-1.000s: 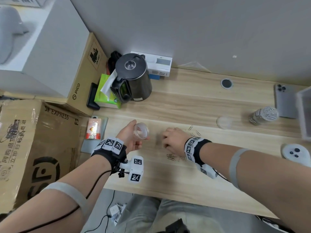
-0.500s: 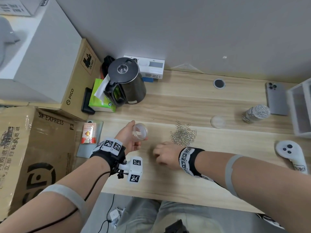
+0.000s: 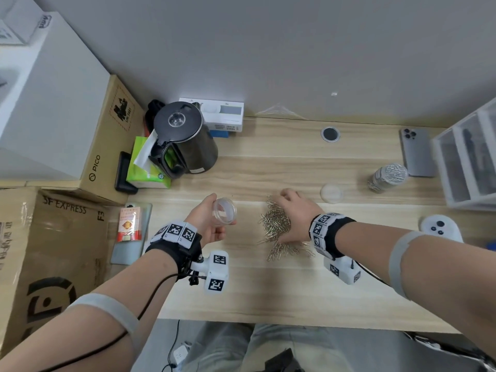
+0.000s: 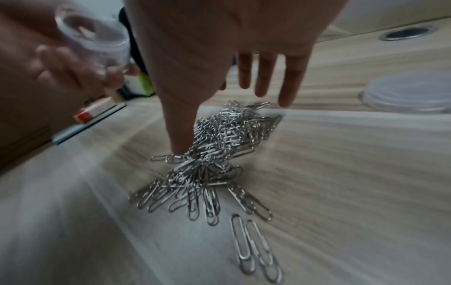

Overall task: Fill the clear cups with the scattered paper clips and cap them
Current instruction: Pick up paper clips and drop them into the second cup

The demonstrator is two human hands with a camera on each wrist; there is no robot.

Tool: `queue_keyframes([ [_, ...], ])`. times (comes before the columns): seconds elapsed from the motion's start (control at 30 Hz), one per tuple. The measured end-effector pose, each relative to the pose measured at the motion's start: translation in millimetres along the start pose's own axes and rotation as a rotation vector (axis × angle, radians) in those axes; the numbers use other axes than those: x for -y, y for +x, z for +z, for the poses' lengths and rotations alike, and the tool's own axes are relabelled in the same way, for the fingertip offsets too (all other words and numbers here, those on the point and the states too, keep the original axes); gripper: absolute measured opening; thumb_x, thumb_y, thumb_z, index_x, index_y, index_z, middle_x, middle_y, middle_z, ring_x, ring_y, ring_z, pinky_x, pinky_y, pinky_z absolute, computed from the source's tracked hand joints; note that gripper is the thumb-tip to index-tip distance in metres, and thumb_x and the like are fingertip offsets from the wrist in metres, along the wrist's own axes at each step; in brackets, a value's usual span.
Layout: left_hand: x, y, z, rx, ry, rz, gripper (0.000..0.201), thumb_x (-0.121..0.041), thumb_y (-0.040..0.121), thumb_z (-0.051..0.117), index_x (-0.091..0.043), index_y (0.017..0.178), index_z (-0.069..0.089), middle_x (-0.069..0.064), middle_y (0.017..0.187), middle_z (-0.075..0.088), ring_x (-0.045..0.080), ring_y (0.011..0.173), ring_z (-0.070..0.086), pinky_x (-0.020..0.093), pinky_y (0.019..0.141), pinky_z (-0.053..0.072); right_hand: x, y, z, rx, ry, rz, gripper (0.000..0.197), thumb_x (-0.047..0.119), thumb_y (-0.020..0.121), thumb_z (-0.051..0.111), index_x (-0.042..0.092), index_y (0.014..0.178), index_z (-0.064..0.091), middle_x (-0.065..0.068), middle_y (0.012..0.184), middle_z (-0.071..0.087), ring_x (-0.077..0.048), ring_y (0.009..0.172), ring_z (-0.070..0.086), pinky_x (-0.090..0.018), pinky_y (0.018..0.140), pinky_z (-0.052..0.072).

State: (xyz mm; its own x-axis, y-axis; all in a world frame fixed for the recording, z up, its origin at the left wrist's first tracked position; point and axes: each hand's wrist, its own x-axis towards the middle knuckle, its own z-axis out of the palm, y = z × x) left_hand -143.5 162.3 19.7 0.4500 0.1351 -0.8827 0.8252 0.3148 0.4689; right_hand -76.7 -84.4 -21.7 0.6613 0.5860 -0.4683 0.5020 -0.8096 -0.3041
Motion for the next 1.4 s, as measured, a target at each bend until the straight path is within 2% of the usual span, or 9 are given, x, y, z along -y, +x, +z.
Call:
queue_keyframes([
  [0.07,-1,1,2,0.001,0.008,-0.001,0.044,-0.051,0.104,0.035,-0.014,0.117,0.055,0.024,0.094,0.07,0.019,0.051,0.041,0.023,0.043,0.043,2,0,0,0.068,-0.033,0.058,0.137,0.068,0.034,0.083,0.031,0.148,0.016,-0.003,0.147,0.023,-0.026,0.133,0.03,-0.048,0.102,0.044],
  [0.17,1,1,4,-0.005,0.017,-0.013,0.044,-0.052,0.104,0.034,-0.015,0.116,0.056,0.025,0.096,0.07,0.019,0.052,0.04,0.023,0.044,0.042,12,0,9,0.151,-0.156,0.032,0.148,0.064,0.023,0.085,0.035,0.147,0.01,-0.003,0.15,0.018,-0.028,0.135,0.024,-0.05,0.099,0.043],
  [0.4,4,2,0,-0.022,0.017,-0.026,0.043,-0.052,0.104,0.034,-0.015,0.112,0.055,0.023,0.093,0.071,0.018,0.05,0.041,0.023,0.043,0.043,20,8,22,0.107,-0.13,-0.021,0.122,0.055,0.038,0.09,0.039,0.141,0.028,-0.002,0.143,0.024,-0.027,0.133,0.023,-0.048,0.094,0.048],
  [0.63,4,5,5,-0.023,0.009,-0.041,0.044,-0.053,0.104,0.034,-0.016,0.109,0.057,0.021,0.089,0.071,0.017,0.049,0.041,0.023,0.044,0.043,22,1,28,0.057,-0.089,-0.054,0.117,0.073,0.036,0.076,0.043,0.138,0.028,0.0,0.139,0.027,-0.024,0.13,0.024,-0.045,0.093,0.047],
  [0.73,5,6,9,-0.018,0.009,-0.055,0.044,-0.053,0.104,0.034,-0.015,0.106,0.058,0.021,0.088,0.07,0.017,0.049,0.041,0.023,0.043,0.043,26,3,32,0.063,-0.109,-0.047,0.108,0.073,0.045,0.076,0.044,0.137,0.029,0.001,0.139,0.027,-0.025,0.127,0.025,-0.045,0.089,0.05],
  [0.9,8,11,10,-0.023,0.009,-0.057,0.047,-0.053,0.103,0.036,-0.012,0.109,0.058,0.023,0.092,0.069,0.017,0.046,0.042,0.023,0.042,0.043,23,4,31,0.023,-0.006,-0.082,0.06,0.052,0.074,0.073,0.041,0.127,0.046,0.002,0.131,0.035,-0.022,0.122,0.03,-0.04,0.082,0.052],
  [1.07,13,12,11,-0.033,0.021,-0.08,0.048,-0.053,0.103,0.034,-0.012,0.107,0.059,0.02,0.085,0.069,0.017,0.046,0.042,0.023,0.044,0.042,19,5,30,0.016,0.037,-0.136,0.027,0.032,0.085,0.067,0.033,0.112,0.062,0.003,0.118,0.044,-0.02,0.111,0.037,-0.037,0.082,0.05],
  [1.3,13,15,20,-0.05,0.04,-0.105,0.049,-0.052,0.103,0.035,-0.01,0.108,0.06,0.019,0.08,0.069,0.017,0.046,0.042,0.023,0.043,0.042,9,13,28,0.053,0.139,-0.168,0.02,0.019,0.089,0.065,0.021,0.109,0.069,0.0,0.116,0.052,-0.022,0.108,0.043,-0.035,0.097,0.041],
  [1.4,12,15,25,-0.05,0.035,-0.112,0.042,-0.047,0.104,0.042,-0.008,0.103,0.057,0.021,0.083,0.066,0.022,0.053,0.048,0.03,0.049,0.048,6,14,24,0.053,0.157,-0.155,0.021,0.018,0.09,0.064,0.019,0.11,0.071,-0.001,0.116,0.056,-0.023,0.109,0.047,-0.036,0.097,0.041],
])
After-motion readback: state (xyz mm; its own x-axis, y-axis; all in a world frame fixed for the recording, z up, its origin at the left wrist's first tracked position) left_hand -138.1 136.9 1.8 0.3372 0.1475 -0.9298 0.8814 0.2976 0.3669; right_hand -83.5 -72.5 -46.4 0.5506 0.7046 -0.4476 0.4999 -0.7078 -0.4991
